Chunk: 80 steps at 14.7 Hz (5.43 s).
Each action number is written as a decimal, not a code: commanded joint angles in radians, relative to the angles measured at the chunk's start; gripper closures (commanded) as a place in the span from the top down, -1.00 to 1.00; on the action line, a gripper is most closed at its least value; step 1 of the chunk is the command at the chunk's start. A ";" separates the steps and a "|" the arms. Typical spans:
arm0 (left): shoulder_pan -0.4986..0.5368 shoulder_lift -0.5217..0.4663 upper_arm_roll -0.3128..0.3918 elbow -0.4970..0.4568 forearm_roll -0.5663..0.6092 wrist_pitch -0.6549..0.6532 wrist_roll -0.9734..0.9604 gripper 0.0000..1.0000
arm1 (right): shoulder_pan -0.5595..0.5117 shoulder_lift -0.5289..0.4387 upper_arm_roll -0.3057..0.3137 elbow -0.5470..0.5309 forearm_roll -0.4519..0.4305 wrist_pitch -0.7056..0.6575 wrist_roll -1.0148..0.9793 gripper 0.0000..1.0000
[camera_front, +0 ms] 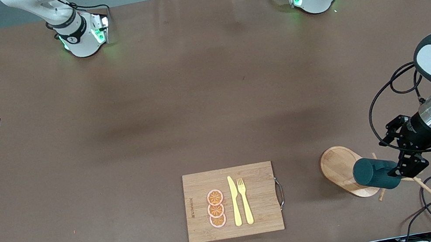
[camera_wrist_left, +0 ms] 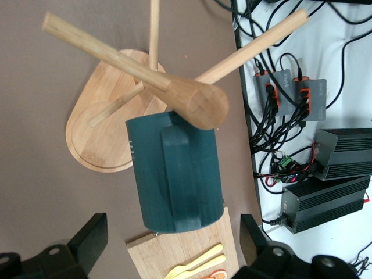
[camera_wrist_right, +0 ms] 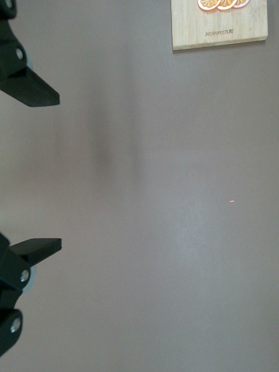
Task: Transfer cup from left to right arm and place
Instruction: 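Lower the left gripper around the teal mug body and close it, then lift the teal mug off the stand hook with the left gripper, then carry the teal mug with the left gripper toward the table middle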
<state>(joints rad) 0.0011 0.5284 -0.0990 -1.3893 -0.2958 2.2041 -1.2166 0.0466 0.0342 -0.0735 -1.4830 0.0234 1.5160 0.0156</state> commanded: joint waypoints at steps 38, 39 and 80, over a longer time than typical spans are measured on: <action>0.000 0.082 -0.001 0.007 -0.063 0.128 0.002 0.33 | -0.001 -0.002 0.003 -0.005 -0.010 0.003 0.014 1.00; -0.003 0.078 -0.002 0.007 -0.063 0.125 -0.004 0.33 | -0.001 -0.002 0.003 -0.005 -0.010 0.003 0.014 1.00; -1.090 0.393 -0.021 -0.022 1.690 -0.282 -1.147 0.33 | -0.016 0.020 0.001 0.000 -0.010 0.004 0.004 1.00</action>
<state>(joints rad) -1.0564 0.9070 -0.1315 -1.4124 1.3517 1.9545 -2.3550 0.0425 0.0585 -0.0770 -1.4848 0.0182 1.5196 0.0157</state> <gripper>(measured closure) 0.154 0.000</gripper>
